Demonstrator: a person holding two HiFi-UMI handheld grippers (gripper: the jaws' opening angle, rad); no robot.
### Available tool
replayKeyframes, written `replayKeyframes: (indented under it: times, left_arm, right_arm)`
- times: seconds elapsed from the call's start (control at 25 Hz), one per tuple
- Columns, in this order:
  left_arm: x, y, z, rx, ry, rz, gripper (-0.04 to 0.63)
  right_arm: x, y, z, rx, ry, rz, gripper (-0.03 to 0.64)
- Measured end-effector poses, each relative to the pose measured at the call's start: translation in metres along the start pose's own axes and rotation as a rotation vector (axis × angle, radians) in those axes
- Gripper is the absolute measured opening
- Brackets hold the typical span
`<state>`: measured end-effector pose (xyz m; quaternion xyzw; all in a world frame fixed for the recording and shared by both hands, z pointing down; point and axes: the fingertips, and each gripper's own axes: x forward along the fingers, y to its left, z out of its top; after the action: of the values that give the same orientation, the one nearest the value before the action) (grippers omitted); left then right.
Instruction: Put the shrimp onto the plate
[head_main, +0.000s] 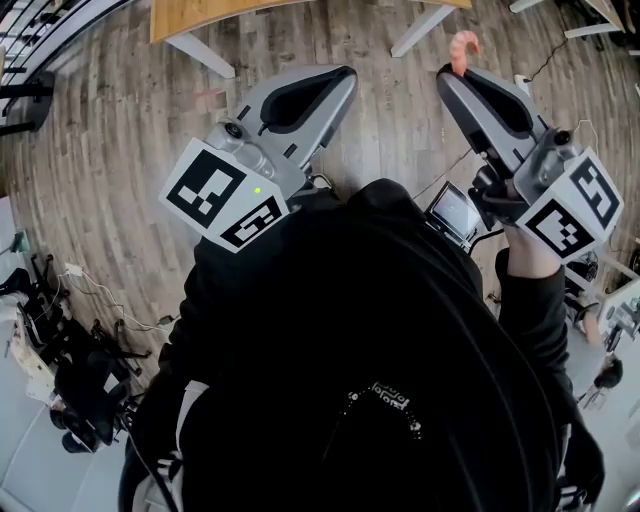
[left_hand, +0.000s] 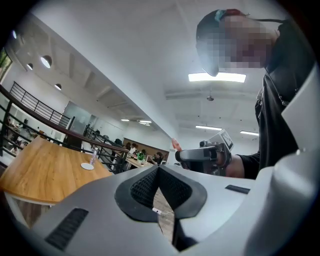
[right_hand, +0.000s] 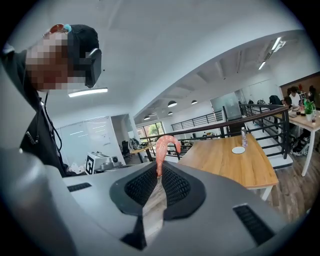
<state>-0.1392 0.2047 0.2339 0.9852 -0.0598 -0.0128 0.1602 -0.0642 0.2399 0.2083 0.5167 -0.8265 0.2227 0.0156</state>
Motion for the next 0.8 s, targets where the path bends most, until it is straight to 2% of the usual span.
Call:
replayKeyframes:
  times: [0.24,0.6,0.8]
  left_arm:
    - [-0.007,0.005,0.009,-0.024,-0.003,0.008,0.005]
    - [0.005,0.048,0.022,0.01,-0.026,0.105,0.005]
    - [0.031,0.076,0.039,0.011,-0.049,0.108,0.005]
  right_arm:
    - [0.012,0.006,0.019,-0.01,0.007,0.036,0.041]
    - [0.05,-0.033,0.043,-0.032,-0.025,0.123,0.041]
    - [0.071,-0.067,0.066,-0.056,-0.042,0.136,0.041]
